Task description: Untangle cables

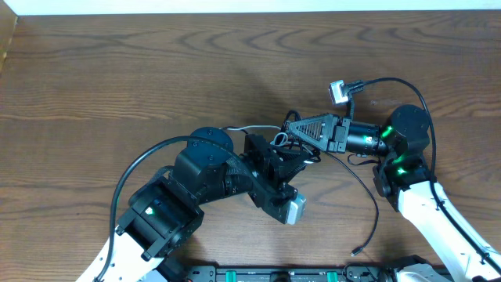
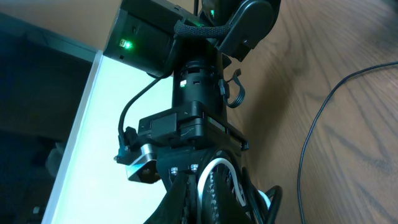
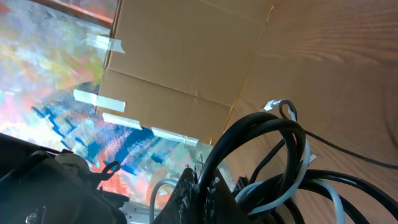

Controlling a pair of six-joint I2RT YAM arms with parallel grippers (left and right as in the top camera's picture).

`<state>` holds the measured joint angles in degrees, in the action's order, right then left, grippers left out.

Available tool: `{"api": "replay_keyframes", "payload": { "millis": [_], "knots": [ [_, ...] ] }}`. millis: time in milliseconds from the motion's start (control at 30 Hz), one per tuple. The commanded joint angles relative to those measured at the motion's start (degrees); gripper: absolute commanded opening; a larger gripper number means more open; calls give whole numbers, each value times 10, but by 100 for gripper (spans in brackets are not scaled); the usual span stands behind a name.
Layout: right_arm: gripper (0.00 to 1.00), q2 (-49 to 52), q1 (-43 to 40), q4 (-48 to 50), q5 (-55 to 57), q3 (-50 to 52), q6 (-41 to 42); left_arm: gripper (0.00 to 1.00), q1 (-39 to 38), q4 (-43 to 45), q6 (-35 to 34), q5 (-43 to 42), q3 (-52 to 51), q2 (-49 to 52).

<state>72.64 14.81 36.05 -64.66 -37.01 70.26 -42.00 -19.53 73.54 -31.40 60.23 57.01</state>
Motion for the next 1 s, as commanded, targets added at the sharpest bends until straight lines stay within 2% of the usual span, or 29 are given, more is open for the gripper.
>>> {"api": "replay_keyframes", "payload": {
  "millis": [0,333,367,433,500,567,900,967],
  "knots": [
    [1,0,2,2,13,-8,-18,8,2,-1,-3,-16,0,-1],
    [1,0,2,2,22,-8,-33,8,2,-11,-3,-16,0,-1],
    [1,0,1,2,24,-8,-36,30,2,-11,-3,-16,0,-1],
    [1,0,-1,2,28,-8,-42,67,2,-12,-3,-16,0,-1],
    [1,0,-5,2,28,-8,-49,82,2,-12,-3,-16,0,-1],
    [1,0,-13,3,28,-8,-58,85,2,-12,-3,-16,0,-2],
    [1,0,-73,4,27,-8,-126,87,2,-12,-4,-16,0,-2],
    [1,0,-86,5,26,-8,-143,87,2,-11,-23,-9,0,-2]
  ]
}}
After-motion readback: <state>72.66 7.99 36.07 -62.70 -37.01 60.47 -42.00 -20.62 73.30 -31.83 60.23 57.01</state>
